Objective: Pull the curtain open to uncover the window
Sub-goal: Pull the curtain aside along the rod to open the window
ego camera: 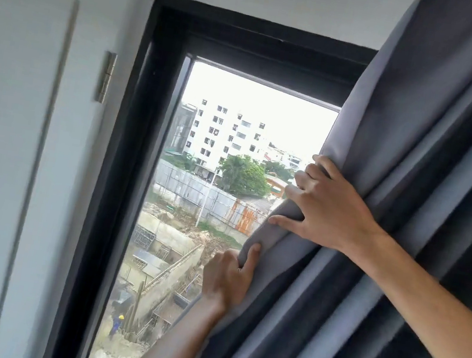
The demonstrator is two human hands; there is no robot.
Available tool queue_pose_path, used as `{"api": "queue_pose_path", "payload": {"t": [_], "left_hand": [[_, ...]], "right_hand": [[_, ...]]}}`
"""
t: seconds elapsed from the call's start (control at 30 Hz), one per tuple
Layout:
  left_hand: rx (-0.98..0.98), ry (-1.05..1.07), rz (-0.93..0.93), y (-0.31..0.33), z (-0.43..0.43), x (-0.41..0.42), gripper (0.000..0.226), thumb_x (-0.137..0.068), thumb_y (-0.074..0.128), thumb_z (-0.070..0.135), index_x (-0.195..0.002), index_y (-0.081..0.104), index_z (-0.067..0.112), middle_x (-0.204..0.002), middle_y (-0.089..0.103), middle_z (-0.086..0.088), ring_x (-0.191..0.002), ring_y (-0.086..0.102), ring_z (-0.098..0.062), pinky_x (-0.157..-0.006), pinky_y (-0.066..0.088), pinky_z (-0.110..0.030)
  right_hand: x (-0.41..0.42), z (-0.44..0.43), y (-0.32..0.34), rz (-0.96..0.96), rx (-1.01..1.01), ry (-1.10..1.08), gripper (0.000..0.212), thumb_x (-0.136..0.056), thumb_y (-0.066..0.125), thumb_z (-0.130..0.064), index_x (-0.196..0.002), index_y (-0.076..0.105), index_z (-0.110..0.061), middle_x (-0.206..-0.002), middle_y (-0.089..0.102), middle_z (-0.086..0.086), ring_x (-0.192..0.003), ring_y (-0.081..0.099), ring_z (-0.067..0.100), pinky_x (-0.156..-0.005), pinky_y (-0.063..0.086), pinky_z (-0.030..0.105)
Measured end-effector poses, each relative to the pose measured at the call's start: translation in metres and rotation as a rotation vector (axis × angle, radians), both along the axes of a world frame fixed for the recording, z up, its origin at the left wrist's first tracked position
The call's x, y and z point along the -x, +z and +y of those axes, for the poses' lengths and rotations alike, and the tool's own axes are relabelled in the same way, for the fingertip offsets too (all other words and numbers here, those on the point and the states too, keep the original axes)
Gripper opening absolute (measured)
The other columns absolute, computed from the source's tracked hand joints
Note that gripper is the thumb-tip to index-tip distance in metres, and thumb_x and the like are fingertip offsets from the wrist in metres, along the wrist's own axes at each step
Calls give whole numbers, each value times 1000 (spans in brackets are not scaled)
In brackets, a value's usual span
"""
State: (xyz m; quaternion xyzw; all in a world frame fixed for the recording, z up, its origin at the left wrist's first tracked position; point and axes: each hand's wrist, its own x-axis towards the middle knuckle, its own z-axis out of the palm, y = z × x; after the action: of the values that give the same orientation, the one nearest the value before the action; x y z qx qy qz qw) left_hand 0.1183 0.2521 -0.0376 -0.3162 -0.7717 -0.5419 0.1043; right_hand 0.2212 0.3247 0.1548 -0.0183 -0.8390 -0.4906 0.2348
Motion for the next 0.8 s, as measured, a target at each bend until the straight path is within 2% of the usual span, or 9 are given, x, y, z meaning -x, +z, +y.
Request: {"api": "queue_pose_path", "payload": {"t": [0.07,0.2,0.3,0.4,0.47,0.57,0.67,0.73,0.8], "left_hand": [[3,-59,25,2,17,-24,70,-96,34,62,-47,42,12,-72,71,-22,-74,67,-40,-59,35,-37],[-2,-150,105,11,50,-74,75,-91,26,68,-43,38,12,-58,65,-18,-62,65,-37,-55,34,-35],[-29,-228,155,18,74,-114,73,-90,26,69,-42,36,15,-57,65,-20,-60,64,-38,-54,34,-37],[-53,-315,183,27,93,-152,74,-91,31,67,-39,31,15,-51,60,-17,-58,63,-39,-52,35,-37],[-39,-363,210,36,101,-180,75,-92,31,66,-40,32,13,-43,48,-7,-57,61,-38,-53,36,-36],[-26,-453,215,44,110,-222,79,-92,32,69,-41,37,9,-41,52,-6,-49,60,-31,-49,43,-36],[-35,-548,212,50,122,-264,79,-92,40,68,-39,38,10,-34,41,0,-33,45,-21,-39,33,-32],[-35,-593,193,54,131,-290,78,-90,43,69,-38,36,12,-32,36,1,-32,38,-17,-40,26,-31],[-36,-657,152,57,141,-316,77,-89,44,70,-37,35,14,-33,36,1,-34,39,-18,-42,27,-31]], "right_hand": [[-33,18,1,18,14,-20,77,-89,32,-78,-89,72,-12,-84,64,8,-96,54,30,-113,30,46],[-102,52,5,83,30,-5,74,-91,35,-76,-89,70,-11,-83,62,7,-93,55,31,-113,30,47],[-151,75,10,141,33,7,67,-92,41,-73,-84,66,-10,-80,57,7,-89,54,31,-115,29,47],[-200,95,15,176,35,-14,65,-92,45,-70,-87,68,-10,-82,59,7,-90,54,30,-115,30,46],[-232,109,17,206,26,-29,62,-93,46,-68,-90,69,-10,-84,61,7,-89,53,29,-114,31,46],[-276,126,20,285,22,-66,56,-95,45,-60,-83,68,-10,-76,54,5,-82,49,26,-110,34,46],[-319,139,23,363,26,-110,55,-97,39,-52,-72,64,-10,-69,50,4,-76,47,26,-106,36,45],[-347,147,26,388,30,-154,54,-98,38,-49,-71,64,-9,-67,51,5,-75,47,26,-105,37,45],[-375,154,28,401,44,-198,49,-96,44,-45,-69,63,-9,-65,48,4,-73,46,26,-104,38,46]]}}
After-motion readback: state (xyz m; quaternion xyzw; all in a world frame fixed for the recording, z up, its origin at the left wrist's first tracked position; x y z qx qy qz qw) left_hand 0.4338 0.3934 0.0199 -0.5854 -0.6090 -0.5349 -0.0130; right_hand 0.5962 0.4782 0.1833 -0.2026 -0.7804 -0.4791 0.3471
